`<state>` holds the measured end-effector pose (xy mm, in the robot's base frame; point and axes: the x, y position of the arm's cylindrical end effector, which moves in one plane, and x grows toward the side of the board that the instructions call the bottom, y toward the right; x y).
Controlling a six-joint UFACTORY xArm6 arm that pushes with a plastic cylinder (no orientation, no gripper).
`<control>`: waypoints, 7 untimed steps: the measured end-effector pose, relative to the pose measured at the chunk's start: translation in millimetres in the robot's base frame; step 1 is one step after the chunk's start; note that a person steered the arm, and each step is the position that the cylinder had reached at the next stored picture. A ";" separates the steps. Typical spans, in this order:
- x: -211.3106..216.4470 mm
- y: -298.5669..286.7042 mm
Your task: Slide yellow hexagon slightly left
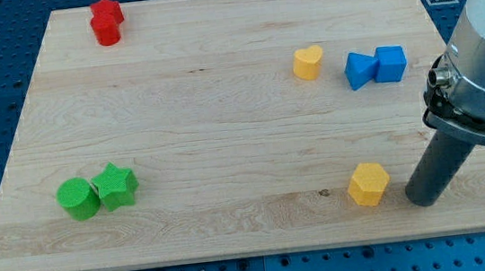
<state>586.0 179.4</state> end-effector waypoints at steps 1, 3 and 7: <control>-9.8 -0.2; -18.2 -34.8; -25.5 -62.0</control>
<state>560.6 117.4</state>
